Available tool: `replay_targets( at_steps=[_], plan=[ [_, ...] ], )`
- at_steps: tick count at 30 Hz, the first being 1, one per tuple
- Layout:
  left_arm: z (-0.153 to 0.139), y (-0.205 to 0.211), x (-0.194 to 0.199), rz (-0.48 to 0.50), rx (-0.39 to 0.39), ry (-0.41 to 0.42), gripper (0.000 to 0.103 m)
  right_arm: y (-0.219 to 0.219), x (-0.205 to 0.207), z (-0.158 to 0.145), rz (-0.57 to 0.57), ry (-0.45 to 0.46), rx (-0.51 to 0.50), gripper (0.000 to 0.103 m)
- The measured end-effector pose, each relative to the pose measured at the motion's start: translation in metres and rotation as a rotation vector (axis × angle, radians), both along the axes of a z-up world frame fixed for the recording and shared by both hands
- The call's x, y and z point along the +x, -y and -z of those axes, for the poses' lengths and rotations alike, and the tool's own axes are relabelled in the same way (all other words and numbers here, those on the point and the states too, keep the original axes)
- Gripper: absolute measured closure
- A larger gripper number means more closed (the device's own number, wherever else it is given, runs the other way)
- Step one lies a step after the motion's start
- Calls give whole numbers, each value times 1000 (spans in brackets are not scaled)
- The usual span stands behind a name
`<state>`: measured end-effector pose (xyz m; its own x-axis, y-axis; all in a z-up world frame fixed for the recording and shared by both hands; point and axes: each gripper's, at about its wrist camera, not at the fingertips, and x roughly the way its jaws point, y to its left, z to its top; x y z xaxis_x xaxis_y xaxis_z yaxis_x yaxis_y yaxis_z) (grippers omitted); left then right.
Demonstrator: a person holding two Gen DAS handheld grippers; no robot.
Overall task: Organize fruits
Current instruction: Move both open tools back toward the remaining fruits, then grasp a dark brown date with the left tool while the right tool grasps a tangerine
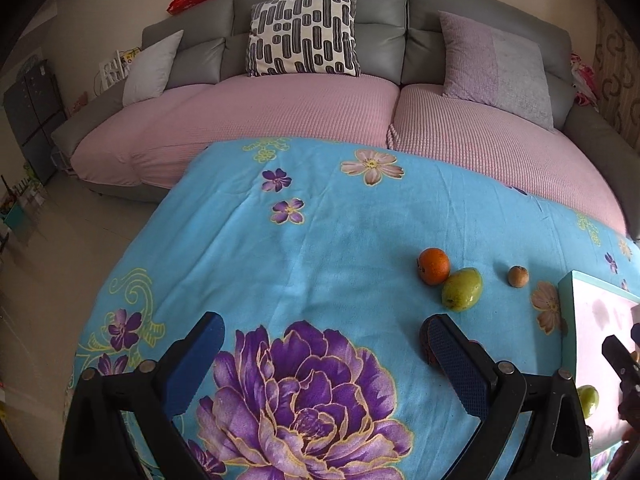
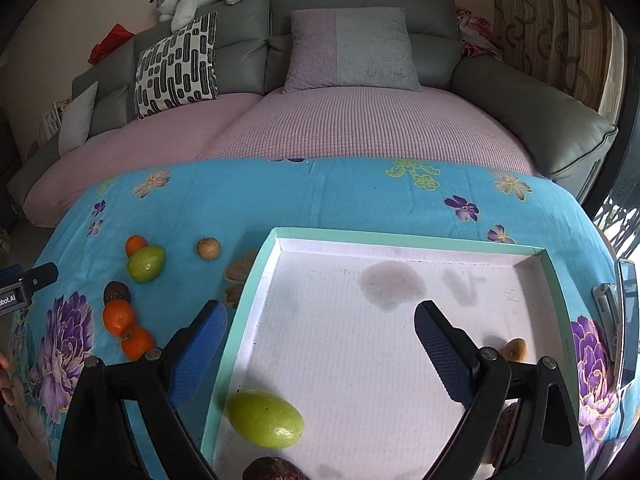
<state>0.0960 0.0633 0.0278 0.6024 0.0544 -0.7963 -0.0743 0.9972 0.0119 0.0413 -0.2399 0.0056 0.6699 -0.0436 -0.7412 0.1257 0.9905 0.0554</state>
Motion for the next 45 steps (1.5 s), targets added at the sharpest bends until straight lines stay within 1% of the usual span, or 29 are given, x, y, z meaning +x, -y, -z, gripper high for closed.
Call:
replay_targets(
  at_steps=[3, 8, 11, 13, 15, 19, 24, 28, 31, 33, 35, 36, 37, 38, 39, 41, 42, 43, 44, 45],
  plan=[
    [3, -8, 2, -16, -46, -17, 0, -22, 6, 0, -53, 3, 11, 8],
    [13, -5, 7, 3, -50, -47, 0, -57, 12, 1, -142, 7, 22, 8],
    [23, -3, 11, 12, -81, -86, 0, -78, 16, 8, -186, -16, 0, 8],
    [29, 0, 14, 20, -80, -105, 0, -88, 18, 14, -216, -36, -12, 8],
    [32, 5, 15, 35, -81, -114, 0, -97, 19, 19, -238, -52, -19, 8],
    [37, 10, 18, 48, -106, -131, 0, -113, 22, 30, -286, -77, -18, 8],
    [46, 19, 24, 79, -114, -157, 0, -134, 22, 41, -358, -100, -59, 8],
    [50, 27, 28, 108, -155, -169, 0, -144, 24, 51, -381, -135, -69, 8],
    [52, 33, 30, 124, -165, -177, 2, -147, 25, 57, -393, -149, -67, 8],
    [54, 37, 30, 134, -176, -184, 5, -149, 26, 60, -393, -153, -69, 8],
    [56, 39, 30, 149, -202, -194, 16, -152, 27, 63, -394, -159, -67, 9],
    [56, 40, 31, 156, -212, -197, 17, -153, 27, 64, -395, -162, -65, 9],
    [56, 42, 31, 162, -217, -199, 18, -153, 27, 64, -397, -164, -62, 15],
    [57, 43, 30, 169, -224, -199, 22, -154, 27, 64, -400, -164, -61, 23],
    [57, 45, 30, 178, -234, -199, 25, -154, 27, 64, -404, -165, -61, 25],
    [58, 47, 31, 190, -266, -206, 37, -154, 27, 65, -409, -169, -59, 28],
    [59, 47, 32, 193, -286, -211, 40, -155, 26, 65, -414, -169, -56, 29],
    [59, 47, 32, 194, -305, -213, 46, -156, 26, 65, -419, -169, -52, 34],
    [59, 47, 33, 193, -321, -216, 51, -157, 25, 64, -424, -168, -50, 43],
    [60, 47, 33, 195, -332, -218, 53, -157, 25, 62, -427, -167, -50, 49]
  ],
)
